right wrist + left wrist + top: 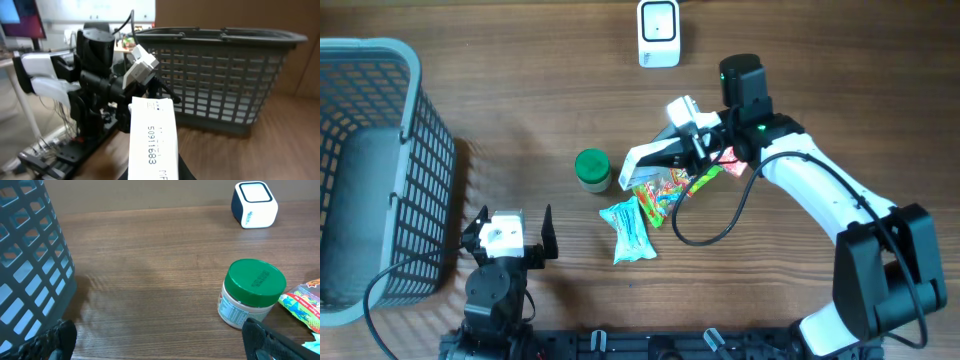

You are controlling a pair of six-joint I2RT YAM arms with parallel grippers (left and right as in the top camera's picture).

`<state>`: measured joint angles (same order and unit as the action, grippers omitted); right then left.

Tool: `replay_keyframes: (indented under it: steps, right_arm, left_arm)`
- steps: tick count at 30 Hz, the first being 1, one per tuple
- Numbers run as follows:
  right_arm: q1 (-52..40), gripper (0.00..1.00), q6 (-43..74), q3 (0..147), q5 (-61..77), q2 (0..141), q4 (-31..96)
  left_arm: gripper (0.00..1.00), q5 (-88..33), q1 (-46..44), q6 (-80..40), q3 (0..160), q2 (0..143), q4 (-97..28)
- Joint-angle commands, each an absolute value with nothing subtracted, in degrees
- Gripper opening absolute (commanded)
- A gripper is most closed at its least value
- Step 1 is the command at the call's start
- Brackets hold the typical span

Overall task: Scan the item barcode
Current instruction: 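Lift the white box and carry it toward the barcode scanner, then hold the white box's barcode under the scanner window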

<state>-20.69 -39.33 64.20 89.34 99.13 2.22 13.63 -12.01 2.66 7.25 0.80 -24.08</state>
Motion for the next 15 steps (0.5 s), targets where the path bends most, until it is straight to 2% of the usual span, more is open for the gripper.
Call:
replay_keyframes:
  steps: [1, 5, 7, 9, 10, 12, 13, 15]
  right_arm:
    - [-21.6, 0.04, -40.7, 64.4, 93.0, 99.2, -1.5]
    - [-21.6, 0.05, -37.1, 64.4, 93.0, 99.2, -2.4]
    - [-21.6, 0.05, -25.7, 64.5, 93.0, 98.7, -4.4]
    - [-21.4, 0.04, -4.3, 64.5, 93.0, 98.4, -8.7]
    - [-21.0, 0.04, 10.7, 64.5, 93.0, 98.4, -11.7]
    - [-20.2, 0.04, 30.1, 64.5, 92.0, 98.4, -18.0]
    - [-20.2, 0.04, 38.2, 64.5, 89.7, 98.4, -20.8]
    - [-20.2, 0.04, 61.6, 64.5, 78.7, 98.4, -25.6]
  left_arm:
    - [1.0, 14.0, -12.3, 2.1, 7.1, 0.4, -24.1]
    - [1.0, 14.0, -12.3, 2.1, 7.1, 0.4, -24.1]
    - [1.0, 14.0, -12.3, 2.1, 7.1, 0.4, -24.1]
    - [1.0, 14.0, -12.3, 2.1, 7.1, 0.4, -24.1]
    - [1.0, 14.0, -12.3, 2.1, 7.1, 0.4, -24.1]
    - [1.0, 14.0, -12.3, 2.1, 7.1, 0.4, -24.1]
    - [1.0, 14.0, -12.3, 2.1, 7.1, 0.4, -24.1]
    - [1.0, 14.0, -12.3, 2.1, 7.1, 0.4, -24.1]
